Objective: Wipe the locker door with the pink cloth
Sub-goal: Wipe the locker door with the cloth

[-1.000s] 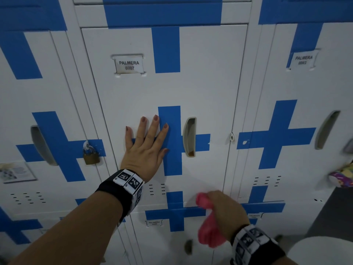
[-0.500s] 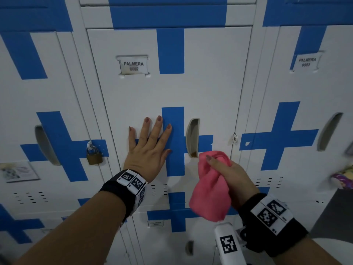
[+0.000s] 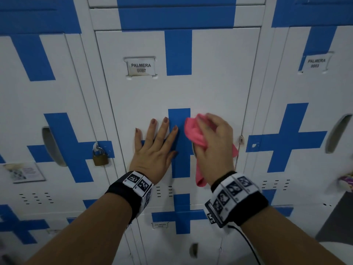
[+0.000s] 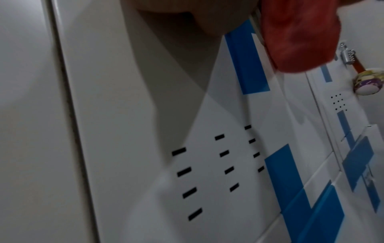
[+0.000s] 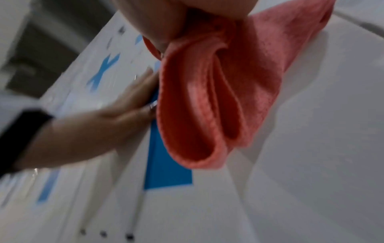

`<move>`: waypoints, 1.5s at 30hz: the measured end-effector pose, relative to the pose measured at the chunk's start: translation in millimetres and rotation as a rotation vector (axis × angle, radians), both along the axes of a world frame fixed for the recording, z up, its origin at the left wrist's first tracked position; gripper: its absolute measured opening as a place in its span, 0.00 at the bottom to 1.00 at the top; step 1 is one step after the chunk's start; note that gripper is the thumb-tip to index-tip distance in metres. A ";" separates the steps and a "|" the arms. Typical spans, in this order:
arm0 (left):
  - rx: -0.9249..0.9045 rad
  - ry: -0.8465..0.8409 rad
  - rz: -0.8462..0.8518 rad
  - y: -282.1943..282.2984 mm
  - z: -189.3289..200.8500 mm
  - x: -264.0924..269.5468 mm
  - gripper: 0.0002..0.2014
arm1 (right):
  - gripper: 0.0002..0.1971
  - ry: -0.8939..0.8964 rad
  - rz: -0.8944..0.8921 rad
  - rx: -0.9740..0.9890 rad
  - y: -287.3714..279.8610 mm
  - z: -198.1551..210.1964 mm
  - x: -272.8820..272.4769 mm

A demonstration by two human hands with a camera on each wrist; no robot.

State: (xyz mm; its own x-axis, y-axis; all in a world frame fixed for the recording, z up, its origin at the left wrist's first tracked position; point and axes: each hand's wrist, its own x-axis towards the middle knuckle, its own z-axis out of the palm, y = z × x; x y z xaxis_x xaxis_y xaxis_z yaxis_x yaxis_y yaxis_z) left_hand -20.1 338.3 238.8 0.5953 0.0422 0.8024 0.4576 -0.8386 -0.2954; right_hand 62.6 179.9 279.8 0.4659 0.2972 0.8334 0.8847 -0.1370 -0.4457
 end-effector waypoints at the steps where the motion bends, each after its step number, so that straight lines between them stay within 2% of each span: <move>1: 0.000 -0.002 -0.003 0.1 -0.2 -0.1 0.34 | 0.30 -0.091 -0.023 -0.058 3.7 -8.3 3.7; 7: 0.000 -0.009 -0.009 -0.4 0.2 -0.1 0.34 | 0.35 -0.239 -0.184 -0.193 13.3 -25.7 9.3; 11: 0.003 -0.009 -0.009 0.1 0.0 -0.2 0.34 | 0.39 -0.196 -0.209 -0.210 14.7 -33.7 12.7; 18: 0.001 -0.004 -0.005 0.8 -0.2 0.1 0.35 | 0.38 -0.148 -0.300 -0.288 21.2 -38.6 9.6; 23: 0.002 -0.005 -0.004 1.2 -0.4 0.3 0.35 | 0.38 -0.126 -0.278 -0.290 23.4 -39.7 7.8; 28: -0.002 0.001 -0.005 1.2 -0.3 0.4 0.34 | 0.33 -0.127 -0.260 -0.273 23.8 -44.1 13.2; 35: 0.001 -0.003 -0.004 2.1 -1.4 0.9 0.34 | 0.35 -0.017 -0.242 -0.240 30.5 -41.1 3.5; 41: 0.002 -0.013 -0.011 1.8 -2.2 1.1 0.34 | 0.33 -0.045 -0.270 -0.284 26.8 -39.4 3.5; 45: 0.013 -0.016 0.002 1.6 -1.9 1.9 0.34 | 0.31 -0.043 -0.227 -0.276 25.5 -40.9 3.2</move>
